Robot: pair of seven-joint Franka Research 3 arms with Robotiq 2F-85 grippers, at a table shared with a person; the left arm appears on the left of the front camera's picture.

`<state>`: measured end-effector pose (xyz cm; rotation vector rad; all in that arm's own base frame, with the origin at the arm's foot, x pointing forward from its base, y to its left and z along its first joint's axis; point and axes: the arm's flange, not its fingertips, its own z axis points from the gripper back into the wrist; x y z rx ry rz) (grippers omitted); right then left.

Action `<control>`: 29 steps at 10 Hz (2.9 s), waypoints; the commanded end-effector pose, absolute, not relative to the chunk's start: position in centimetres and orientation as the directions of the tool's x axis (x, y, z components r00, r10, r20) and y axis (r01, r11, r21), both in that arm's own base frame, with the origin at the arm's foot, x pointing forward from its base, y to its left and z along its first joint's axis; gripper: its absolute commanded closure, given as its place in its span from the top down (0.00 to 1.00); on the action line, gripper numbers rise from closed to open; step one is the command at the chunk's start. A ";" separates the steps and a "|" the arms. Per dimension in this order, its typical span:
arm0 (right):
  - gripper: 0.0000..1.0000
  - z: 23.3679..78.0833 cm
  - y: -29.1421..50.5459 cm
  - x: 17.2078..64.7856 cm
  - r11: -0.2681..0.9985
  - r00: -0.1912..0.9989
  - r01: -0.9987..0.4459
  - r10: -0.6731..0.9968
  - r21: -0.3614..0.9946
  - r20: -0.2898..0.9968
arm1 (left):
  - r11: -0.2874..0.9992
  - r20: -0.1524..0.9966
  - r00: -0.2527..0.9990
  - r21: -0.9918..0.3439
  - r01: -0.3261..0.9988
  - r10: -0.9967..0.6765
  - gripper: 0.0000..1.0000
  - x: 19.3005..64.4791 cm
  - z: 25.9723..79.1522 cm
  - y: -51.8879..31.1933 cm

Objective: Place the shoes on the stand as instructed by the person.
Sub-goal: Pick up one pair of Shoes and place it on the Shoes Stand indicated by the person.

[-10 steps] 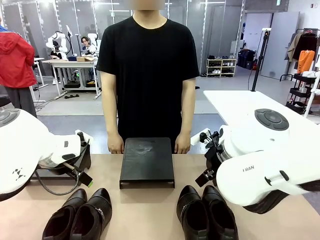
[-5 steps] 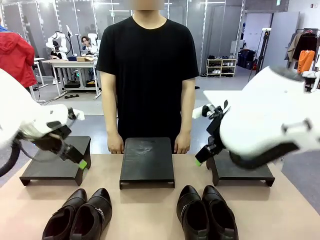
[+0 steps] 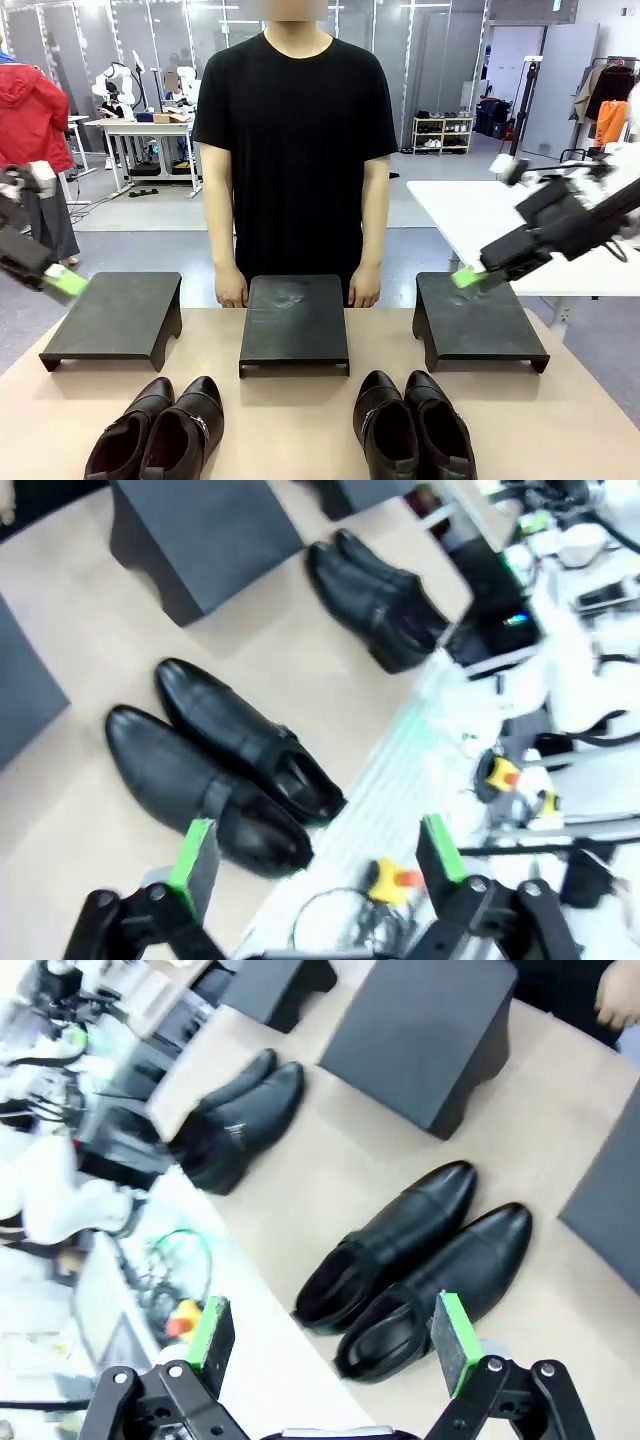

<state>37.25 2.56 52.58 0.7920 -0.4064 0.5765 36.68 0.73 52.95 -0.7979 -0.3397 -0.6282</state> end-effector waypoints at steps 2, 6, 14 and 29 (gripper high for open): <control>1.00 50.5 -5.8 36.7 0.404 0.841 -0.540 0.213 0.738 0.498 | 0.372 0.524 0.798 -0.706 0.603 -0.298 1.00 35.8 52.0 8.4; 1.00 45.4 -17.8 32.2 0.333 0.870 -0.430 -0.096 0.839 0.484 | 0.334 0.536 0.844 -0.794 0.508 -0.011 1.00 31.2 47.9 20.9; 1.00 43.8 -22.0 29.3 0.380 0.864 -0.333 -0.244 0.863 0.440 | 0.372 0.478 0.864 -0.839 0.397 0.159 1.00 27.2 44.4 26.6; 1.00 43.7 -23.2 28.2 0.360 0.863 -0.335 -0.255 0.871 0.437 | 0.364 0.473 0.856 -0.850 0.381 0.208 1.00 26.3 43.5 27.8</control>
